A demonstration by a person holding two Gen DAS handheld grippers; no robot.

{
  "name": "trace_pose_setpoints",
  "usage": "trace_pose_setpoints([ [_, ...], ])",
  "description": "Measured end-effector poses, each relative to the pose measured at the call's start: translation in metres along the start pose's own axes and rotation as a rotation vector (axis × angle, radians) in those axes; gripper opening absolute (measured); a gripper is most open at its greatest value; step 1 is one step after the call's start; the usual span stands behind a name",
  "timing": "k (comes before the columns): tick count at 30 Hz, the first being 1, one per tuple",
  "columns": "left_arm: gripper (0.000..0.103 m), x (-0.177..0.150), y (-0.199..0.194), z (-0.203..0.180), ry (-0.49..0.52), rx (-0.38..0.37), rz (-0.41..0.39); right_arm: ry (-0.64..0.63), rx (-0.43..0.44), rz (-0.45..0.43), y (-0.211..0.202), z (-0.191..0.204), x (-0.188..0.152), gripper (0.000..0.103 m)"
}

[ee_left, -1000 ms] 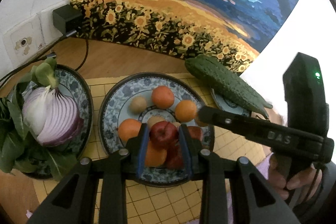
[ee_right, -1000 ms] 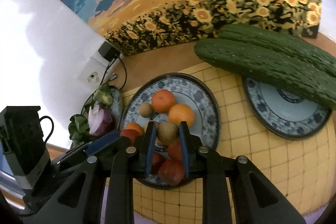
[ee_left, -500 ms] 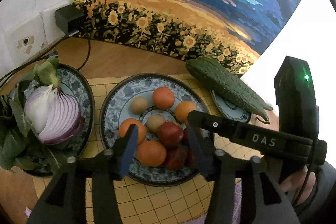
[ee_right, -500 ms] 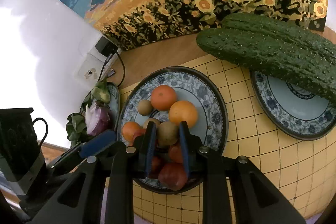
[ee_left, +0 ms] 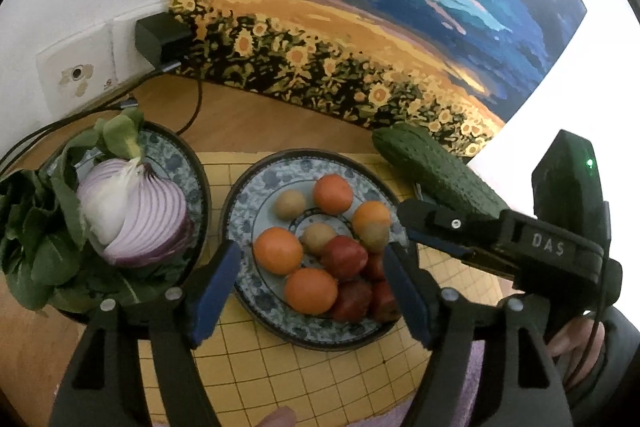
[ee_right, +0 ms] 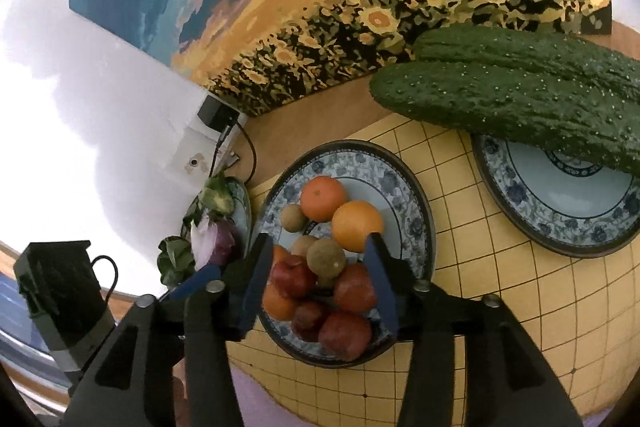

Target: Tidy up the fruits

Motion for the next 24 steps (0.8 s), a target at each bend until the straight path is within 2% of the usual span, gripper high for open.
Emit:
trace_pose_setpoints([
  [4,0.083,0.001,-0.008,0.000,0.010,0.008,-0.033,-0.024,-0.017,-0.012,-0.004,0.004,0.000,0.065],
  [7,0.092,0.003,-0.013,-0.005,0.032,0.012,-0.050,-0.051,-0.025,-0.026,-0.008,0.008,0.000,0.070],
  [12,0.103,0.009,-0.021,-0.013,0.049,0.037,-0.066,-0.114,-0.072,-0.111,-0.023,0.016,-0.002,0.083],
  [15,0.103,0.014,-0.033,-0.022,0.075,0.065,-0.102,-0.160,-0.122,-0.218,-0.046,0.022,-0.004,0.086],
  [18,0.103,0.016,-0.040,-0.028,0.098,0.053,-0.115,-0.207,-0.125,-0.242,-0.063,0.028,-0.008,0.091],
  [24,0.103,0.006,-0.047,-0.037,0.130,0.088,-0.128,-0.347,-0.189,-0.302,-0.084,0.038,-0.032,0.093],
])
Point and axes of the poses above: each gripper's, at about its wrist camera, not at the fingertips, and y roughly the way its jaws point, z to its left, x to its top, the point moved 2 cm from there along y, roughly the way its jaws point, and after that the axes turned 4 degrees about y, right-handed, at the moved point
